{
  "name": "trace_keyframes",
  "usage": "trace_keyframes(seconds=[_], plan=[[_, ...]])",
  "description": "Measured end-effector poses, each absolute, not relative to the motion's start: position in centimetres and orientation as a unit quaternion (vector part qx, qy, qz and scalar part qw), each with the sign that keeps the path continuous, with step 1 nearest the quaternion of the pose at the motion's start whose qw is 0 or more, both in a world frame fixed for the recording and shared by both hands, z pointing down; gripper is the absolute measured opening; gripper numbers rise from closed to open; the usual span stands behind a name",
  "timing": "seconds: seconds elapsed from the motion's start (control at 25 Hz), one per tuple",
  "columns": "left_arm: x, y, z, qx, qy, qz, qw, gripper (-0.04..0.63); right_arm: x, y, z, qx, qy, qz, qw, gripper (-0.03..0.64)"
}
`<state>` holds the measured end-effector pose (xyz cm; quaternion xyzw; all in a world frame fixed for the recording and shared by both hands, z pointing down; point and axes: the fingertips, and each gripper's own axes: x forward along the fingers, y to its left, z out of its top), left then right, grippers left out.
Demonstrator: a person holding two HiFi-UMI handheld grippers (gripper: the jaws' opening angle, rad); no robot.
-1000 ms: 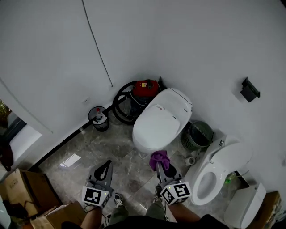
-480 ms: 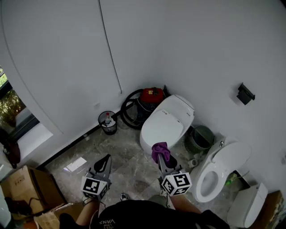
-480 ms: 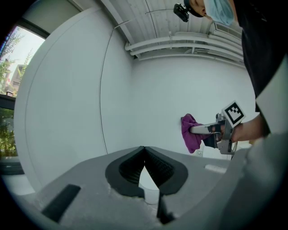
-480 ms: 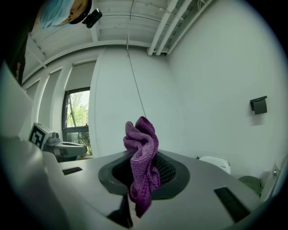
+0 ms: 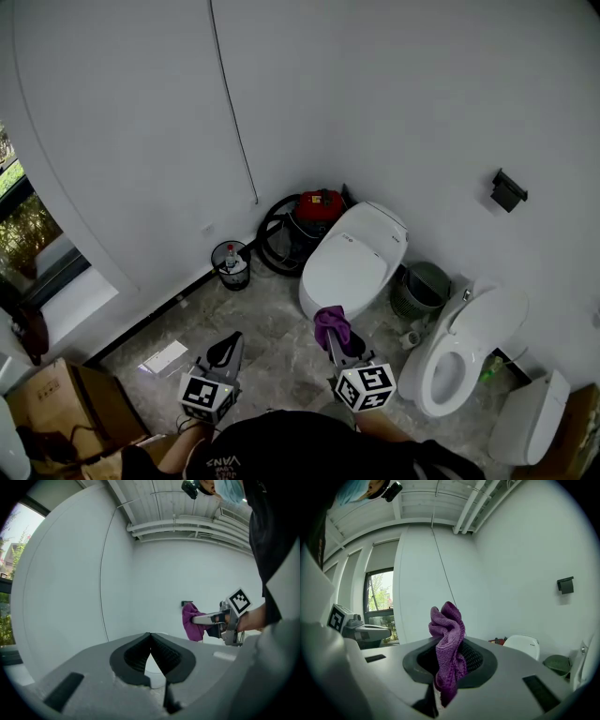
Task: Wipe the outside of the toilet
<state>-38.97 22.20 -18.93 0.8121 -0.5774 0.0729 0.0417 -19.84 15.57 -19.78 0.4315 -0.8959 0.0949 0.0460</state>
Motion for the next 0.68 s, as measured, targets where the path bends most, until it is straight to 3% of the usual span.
trace_keyframes(seconds=[0.68], plan=[[-40.3,22.7,-20.5,0.822,-0.566,0.059,0.023,0.008,-19.9,16.9,-20.4,0.448,-0.888,0.087,0.049,0.063]])
